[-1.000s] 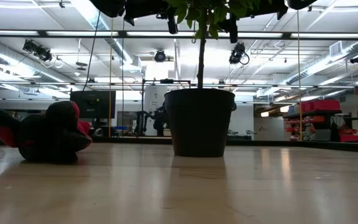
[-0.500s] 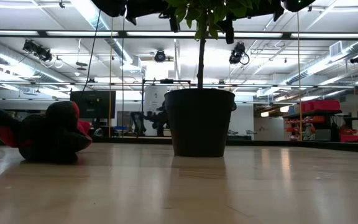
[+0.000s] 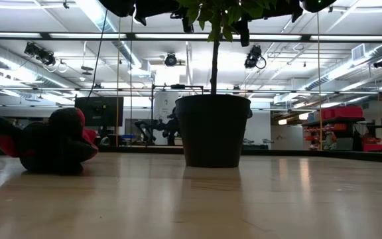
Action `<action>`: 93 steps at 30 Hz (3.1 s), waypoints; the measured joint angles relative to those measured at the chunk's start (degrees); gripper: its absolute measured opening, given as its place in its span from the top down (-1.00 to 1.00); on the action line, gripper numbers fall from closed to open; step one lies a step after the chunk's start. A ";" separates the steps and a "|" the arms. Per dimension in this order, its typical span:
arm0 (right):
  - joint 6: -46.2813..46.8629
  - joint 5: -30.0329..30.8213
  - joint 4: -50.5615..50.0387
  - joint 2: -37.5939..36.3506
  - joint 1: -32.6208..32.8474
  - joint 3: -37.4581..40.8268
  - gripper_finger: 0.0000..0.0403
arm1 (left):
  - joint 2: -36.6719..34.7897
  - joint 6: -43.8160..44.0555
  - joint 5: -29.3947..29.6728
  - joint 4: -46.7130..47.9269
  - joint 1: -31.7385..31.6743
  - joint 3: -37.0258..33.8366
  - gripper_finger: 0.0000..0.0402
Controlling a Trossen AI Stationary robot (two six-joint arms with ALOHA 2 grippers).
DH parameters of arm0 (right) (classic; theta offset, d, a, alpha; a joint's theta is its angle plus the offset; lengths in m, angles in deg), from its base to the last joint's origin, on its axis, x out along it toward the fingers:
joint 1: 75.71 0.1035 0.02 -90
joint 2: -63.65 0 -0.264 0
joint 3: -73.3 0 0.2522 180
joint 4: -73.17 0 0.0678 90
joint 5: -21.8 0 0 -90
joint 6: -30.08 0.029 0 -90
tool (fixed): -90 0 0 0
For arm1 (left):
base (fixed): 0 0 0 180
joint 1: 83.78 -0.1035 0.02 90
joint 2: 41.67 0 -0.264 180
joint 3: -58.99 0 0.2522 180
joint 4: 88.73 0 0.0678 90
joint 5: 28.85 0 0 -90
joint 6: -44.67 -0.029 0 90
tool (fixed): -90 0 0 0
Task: Pick & Place Garden tools in Gardening bag
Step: Put the green shear scissor into the gardening bag
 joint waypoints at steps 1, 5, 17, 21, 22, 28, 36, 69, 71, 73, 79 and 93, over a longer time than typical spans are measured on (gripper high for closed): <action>-0.01 0.00 0.00 0.00 0.10 0.00 -0.11 | 0.00 0.00 0.19 0.01 0.00 0.00 0.71; 0.00 0.02 0.00 0.00 0.82 0.00 0.02 | 0.00 -0.02 0.36 0.03 0.00 0.00 0.71; -0.10 4.13 0.40 -0.07 2.04 0.00 0.48 | 0.00 -0.01 1.22 0.37 -0.04 0.00 0.71; -0.35 4.21 0.43 -0.09 2.04 -0.04 0.60 | 0.00 -0.38 1.24 0.37 -0.04 0.00 0.71; -0.65 4.31 0.44 -0.09 2.04 -0.06 0.63 | 0.00 -0.71 1.35 0.41 -0.04 0.00 0.71; -1.56 4.59 0.26 -0.09 1.97 -0.07 0.77 | 0.00 -1.47 2.88 0.37 -0.02 0.00 0.63; -1.34 4.93 -0.05 -0.07 1.95 -0.07 0.78 | -0.02 -1.73 4.81 0.22 -0.02 0.00 0.36; 17.05 7.56 3.51 0.02 -0.59 0.02 0.77 | -0.27 -6.71 -3.44 0.96 -9.38 0.04 0.38; 21.18 7.58 3.52 0.02 -1.61 0.02 0.77 | -0.28 -8.57 -3.43 0.96 -9.98 0.04 0.44; 25.21 7.56 3.51 0.02 -2.74 0.02 0.77 | -0.26 -9.93 -3.45 0.96 -10.45 0.04 0.50; 34.02 7.54 3.50 0.02 -5.85 0.02 0.77 | -0.27 -15.24 -3.47 0.95 -11.51 0.04 0.70; 48.37 5.53 0.89 -0.02 -8.67 0.02 0.77 | -1.45 -25.96 -2.37 3.28 -13.20 0.04 0.98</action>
